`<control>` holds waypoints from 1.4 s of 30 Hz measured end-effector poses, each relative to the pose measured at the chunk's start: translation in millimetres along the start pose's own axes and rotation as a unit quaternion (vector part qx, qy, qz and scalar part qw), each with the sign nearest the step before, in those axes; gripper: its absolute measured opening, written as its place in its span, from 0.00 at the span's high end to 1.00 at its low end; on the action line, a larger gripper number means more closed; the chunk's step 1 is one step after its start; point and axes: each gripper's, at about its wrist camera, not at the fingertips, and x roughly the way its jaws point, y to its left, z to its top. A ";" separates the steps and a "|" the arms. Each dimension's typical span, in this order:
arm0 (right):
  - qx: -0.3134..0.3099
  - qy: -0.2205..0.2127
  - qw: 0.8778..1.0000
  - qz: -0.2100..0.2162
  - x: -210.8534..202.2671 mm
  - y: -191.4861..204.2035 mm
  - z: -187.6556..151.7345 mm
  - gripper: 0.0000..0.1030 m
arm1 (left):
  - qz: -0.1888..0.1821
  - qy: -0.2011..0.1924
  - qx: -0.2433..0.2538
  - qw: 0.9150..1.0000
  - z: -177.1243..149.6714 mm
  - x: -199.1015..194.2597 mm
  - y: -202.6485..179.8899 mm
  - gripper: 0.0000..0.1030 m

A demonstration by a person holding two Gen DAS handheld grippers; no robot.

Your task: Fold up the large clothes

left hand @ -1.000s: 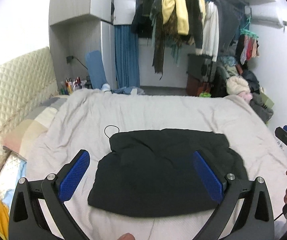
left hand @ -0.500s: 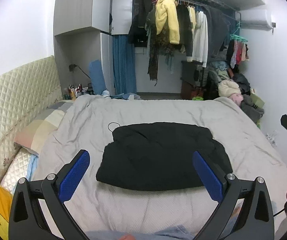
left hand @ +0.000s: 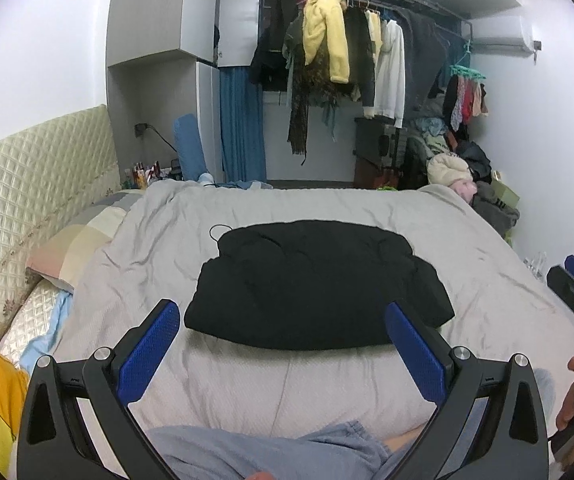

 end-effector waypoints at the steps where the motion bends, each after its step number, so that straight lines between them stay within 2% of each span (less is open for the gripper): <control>1: 0.001 0.002 1.000 -0.001 -1.6 0.5 -3.8 0.00 | 0.000 0.001 0.001 1.000 -2.3 1.7 0.1 0.00; 16: 0.018 0.037 0.999 -0.013 -1.9 3.5 -45.7 0.00 | 0.000 0.051 0.003 0.999 -42.0 38.7 1.8 0.00; 24: 0.022 0.051 0.998 -0.017 4.5 -0.4 -52.4 0.00 | 0.000 0.060 -0.002 0.998 -41.6 48.3 4.8 0.00; 42: 0.021 0.050 0.998 -0.018 2.5 2.0 -54.9 0.00 | -0.004 0.064 0.004 0.998 -42.1 52.2 2.8 0.00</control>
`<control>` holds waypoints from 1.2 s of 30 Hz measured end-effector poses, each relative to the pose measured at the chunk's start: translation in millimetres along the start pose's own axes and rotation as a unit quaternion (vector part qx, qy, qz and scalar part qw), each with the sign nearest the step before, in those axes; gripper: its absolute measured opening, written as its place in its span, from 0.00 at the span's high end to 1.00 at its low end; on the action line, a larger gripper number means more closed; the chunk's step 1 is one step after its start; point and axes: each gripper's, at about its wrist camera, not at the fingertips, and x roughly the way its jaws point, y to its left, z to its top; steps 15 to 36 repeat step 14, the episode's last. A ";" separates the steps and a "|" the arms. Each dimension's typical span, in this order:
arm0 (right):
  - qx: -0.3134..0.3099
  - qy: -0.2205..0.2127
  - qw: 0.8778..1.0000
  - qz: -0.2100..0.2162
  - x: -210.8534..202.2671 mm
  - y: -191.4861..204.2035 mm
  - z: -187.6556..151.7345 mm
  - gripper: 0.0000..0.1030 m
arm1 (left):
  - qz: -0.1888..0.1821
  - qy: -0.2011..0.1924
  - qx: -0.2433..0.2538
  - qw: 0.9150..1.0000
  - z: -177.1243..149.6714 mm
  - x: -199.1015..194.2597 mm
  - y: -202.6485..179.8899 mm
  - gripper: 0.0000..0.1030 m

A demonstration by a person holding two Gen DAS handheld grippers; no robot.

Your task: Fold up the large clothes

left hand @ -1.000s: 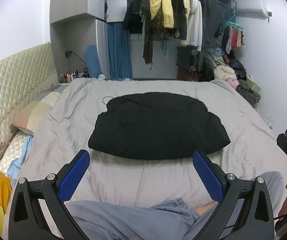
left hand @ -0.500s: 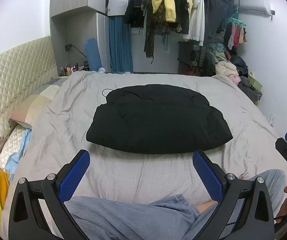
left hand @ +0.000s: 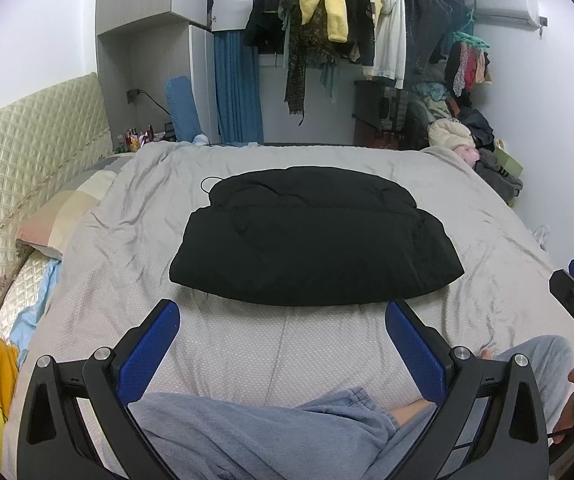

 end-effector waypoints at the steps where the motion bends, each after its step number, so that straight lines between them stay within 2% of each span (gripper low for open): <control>1: -0.001 0.000 1.000 0.000 -0.2 0.7 0.1 0.00 | 0.000 0.000 0.000 1.000 0.0 0.3 0.3 0.00; 36: -0.002 -0.002 1.000 0.000 -0.7 0.7 1.8 0.00 | 0.000 0.000 -0.001 1.000 -0.4 0.4 0.6 0.00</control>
